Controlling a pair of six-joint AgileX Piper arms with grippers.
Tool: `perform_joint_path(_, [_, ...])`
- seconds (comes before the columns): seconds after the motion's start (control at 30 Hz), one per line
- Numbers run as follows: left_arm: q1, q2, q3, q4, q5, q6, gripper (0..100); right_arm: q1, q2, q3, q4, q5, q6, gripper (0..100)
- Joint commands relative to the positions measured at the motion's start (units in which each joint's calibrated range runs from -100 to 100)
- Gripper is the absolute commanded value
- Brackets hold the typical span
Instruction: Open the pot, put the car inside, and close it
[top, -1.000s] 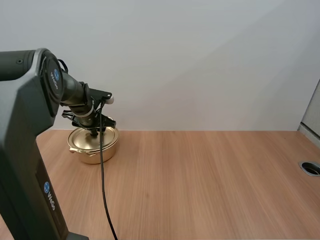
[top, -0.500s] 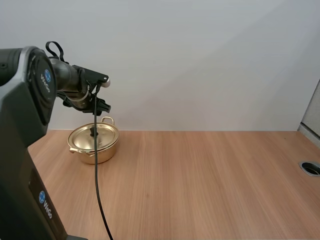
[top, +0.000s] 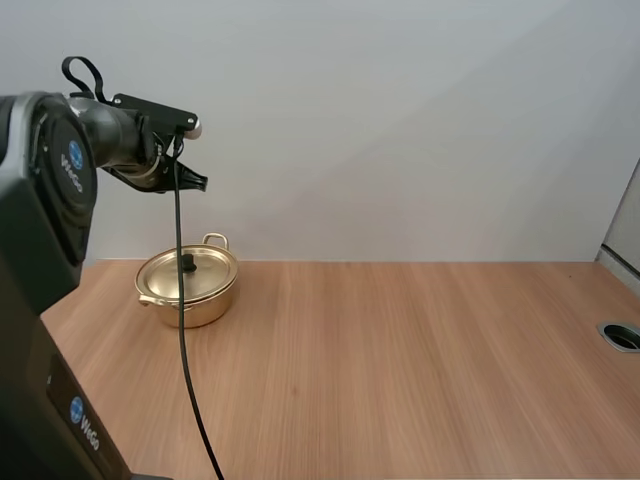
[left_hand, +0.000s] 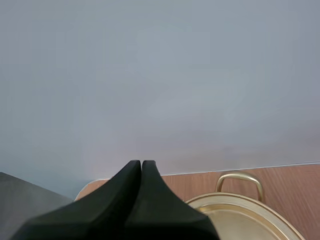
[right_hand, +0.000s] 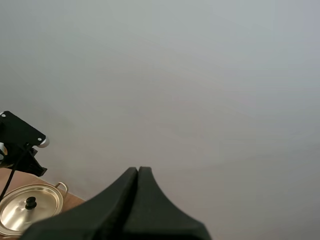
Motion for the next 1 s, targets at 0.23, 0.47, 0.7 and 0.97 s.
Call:
perform_joint_path(0.23, [0.01,-6.2,0.0,0.2,-0.2,0.1,1,-1.4,1.0,0.0,-12.3,0.1,3.9,0])
perform_joint_path(0.47, [0.01,-11.7,0.0,-8.5,5.3,0.1,0,-5.7,1.0,6.7,-9.4,0.1,15.9,0])
perform_joint_path(0.7, [0.01,-19.5,0.1,-14.2,27.1,0.1,0,-5.9,1.0,32.5,1.2,0.1,15.9,0])
perform_joint_path(0.97, [-2.7,-27.6,1.8,-14.9,33.2,0.1,0,-5.9,1.1,59.2,-4.9,-32.3,15.9,0])
